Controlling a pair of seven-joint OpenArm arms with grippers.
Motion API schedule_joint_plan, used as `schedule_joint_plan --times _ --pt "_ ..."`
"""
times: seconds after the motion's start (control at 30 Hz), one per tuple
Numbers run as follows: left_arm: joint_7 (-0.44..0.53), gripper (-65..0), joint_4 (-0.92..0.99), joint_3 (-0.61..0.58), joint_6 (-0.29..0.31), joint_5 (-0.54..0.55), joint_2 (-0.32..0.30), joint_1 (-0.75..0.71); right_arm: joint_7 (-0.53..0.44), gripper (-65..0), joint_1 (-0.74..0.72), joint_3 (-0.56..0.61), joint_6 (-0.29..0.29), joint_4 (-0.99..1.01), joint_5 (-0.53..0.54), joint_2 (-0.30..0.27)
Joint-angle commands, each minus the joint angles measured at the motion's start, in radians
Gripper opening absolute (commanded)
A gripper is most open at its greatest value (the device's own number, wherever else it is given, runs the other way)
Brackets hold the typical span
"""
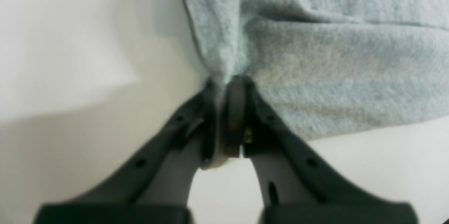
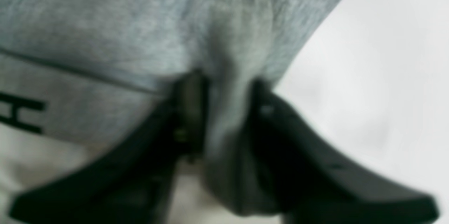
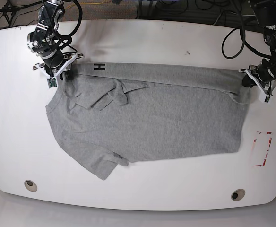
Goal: Fold the T-shirt properly
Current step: 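Pull the shirt edge with both grippers toward the robot, smoothing it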
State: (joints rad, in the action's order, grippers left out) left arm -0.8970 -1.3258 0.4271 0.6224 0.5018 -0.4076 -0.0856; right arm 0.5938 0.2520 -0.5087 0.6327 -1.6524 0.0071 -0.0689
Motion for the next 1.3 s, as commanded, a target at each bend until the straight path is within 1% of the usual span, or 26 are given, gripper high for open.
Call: schedule_joint_plan --times 0.0,0.17,0.4,0.53,0.7,0.8,0.87,1.0,1.1,1.27 --pt "-0.035 -63.6 -0.005 0.006 0.000 -0.015 -0.017 -0.010 0.004 -60.2 0.005 -0.005 -0.001 -0.012 -0.009 -0.010" --pt "-0.037 -63.7 -0.045 0.008 0.001 -0.015 -0.018 -0.059 0.005 -56.4 0.042 -0.005 -0.001 -0.016 -0.009 -0.010" --pt "-0.037 -63.7 -0.180 0.016 0.001 -0.015 -0.020 -0.176 0.005 -56.0 0.123 -0.005 -0.001 -0.090 -0.009 -0.010" --pt "-0.080 -63.6 -0.258 0.072 0.001 -0.015 -0.020 -0.251 0.005 -55.5 0.189 -0.005 -0.001 -0.147 -0.009 -0.010" --pt "-0.127 -63.5 -0.315 0.112 0.004 -0.015 -0.020 -0.302 0.005 -55.5 0.243 -0.005 -0.001 -0.170 -0.009 -0.010" --pt "-0.133 -63.5 -0.332 0.129 0.023 -0.015 -0.020 -0.329 0.005 -55.5 0.267 -0.005 -0.001 -0.171 -0.011 -0.012" --pt "-0.133 -63.5 -0.335 0.151 0.047 -0.015 -0.020 -0.357 0.005 -55.5 0.284 -0.005 -0.001 -0.171 -0.011 -0.012" --pt "-0.133 -63.3 -0.335 0.169 0.072 -0.015 -0.020 -0.372 0.005 -55.5 0.300 -0.003 -0.001 -0.171 -0.011 -0.013" --pt "-0.135 -63.3 -0.335 0.171 0.073 -0.016 -0.021 -0.375 0.005 -55.5 0.318 -0.003 -0.001 -0.171 -0.012 -0.016" --pt "-0.135 -63.3 -0.335 0.172 0.073 -0.016 -0.046 -0.383 0.005 -55.5 0.343 -0.003 0.000 -0.173 -0.012 -0.016"
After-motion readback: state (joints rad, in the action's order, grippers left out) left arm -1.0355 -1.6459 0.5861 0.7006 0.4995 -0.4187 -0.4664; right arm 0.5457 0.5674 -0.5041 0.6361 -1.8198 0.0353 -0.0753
